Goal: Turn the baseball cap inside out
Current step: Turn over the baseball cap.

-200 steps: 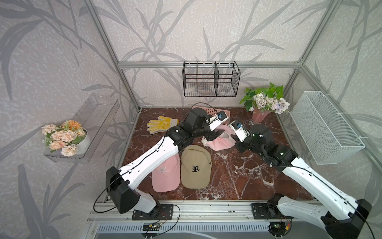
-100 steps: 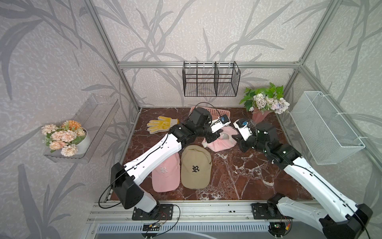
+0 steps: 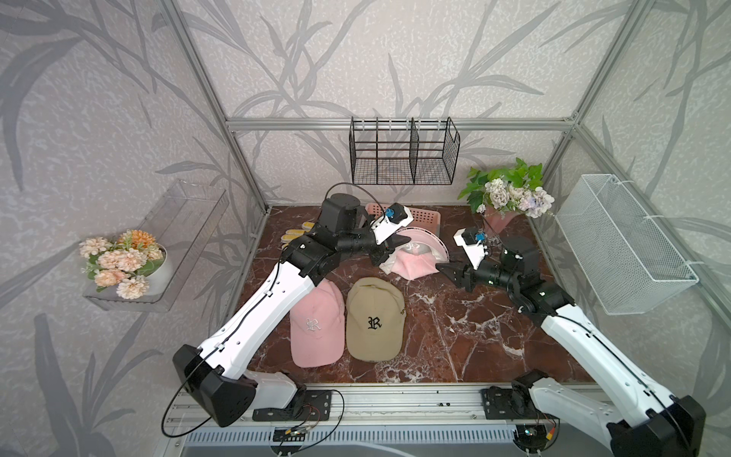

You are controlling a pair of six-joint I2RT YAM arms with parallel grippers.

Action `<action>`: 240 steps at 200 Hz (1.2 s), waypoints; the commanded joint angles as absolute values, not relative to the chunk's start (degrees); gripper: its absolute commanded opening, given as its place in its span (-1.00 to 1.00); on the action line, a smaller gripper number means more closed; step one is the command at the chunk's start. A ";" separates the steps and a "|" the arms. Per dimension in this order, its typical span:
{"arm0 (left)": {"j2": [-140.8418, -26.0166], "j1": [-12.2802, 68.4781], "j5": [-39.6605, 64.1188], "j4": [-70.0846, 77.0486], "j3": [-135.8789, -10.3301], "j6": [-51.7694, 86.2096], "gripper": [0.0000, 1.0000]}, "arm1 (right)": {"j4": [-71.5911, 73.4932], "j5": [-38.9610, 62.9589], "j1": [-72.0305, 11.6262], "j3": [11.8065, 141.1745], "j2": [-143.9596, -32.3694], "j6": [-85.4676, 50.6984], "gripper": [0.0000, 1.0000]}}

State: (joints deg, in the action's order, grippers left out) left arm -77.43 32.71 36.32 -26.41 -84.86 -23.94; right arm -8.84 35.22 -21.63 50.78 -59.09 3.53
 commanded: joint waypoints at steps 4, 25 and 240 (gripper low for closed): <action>-75.08 31.53 42.93 -22.29 -85.08 -22.44 -1.00 | -8.56 40.23 -21.34 49.32 -60.42 5.28 -0.06; -74.64 30.44 45.20 -21.71 -85.08 -22.23 -1.00 | -10.32 43.20 -21.35 49.52 -60.95 6.70 -0.05; -75.95 25.80 50.36 -8.91 -83.45 -11.45 -1.00 | -13.04 49.63 -23.79 51.50 -64.83 7.75 -0.24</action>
State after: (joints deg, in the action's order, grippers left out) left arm -77.14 26.24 46.17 -18.96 -83.07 -15.22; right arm -14.26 50.37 -23.05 53.28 -64.73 9.52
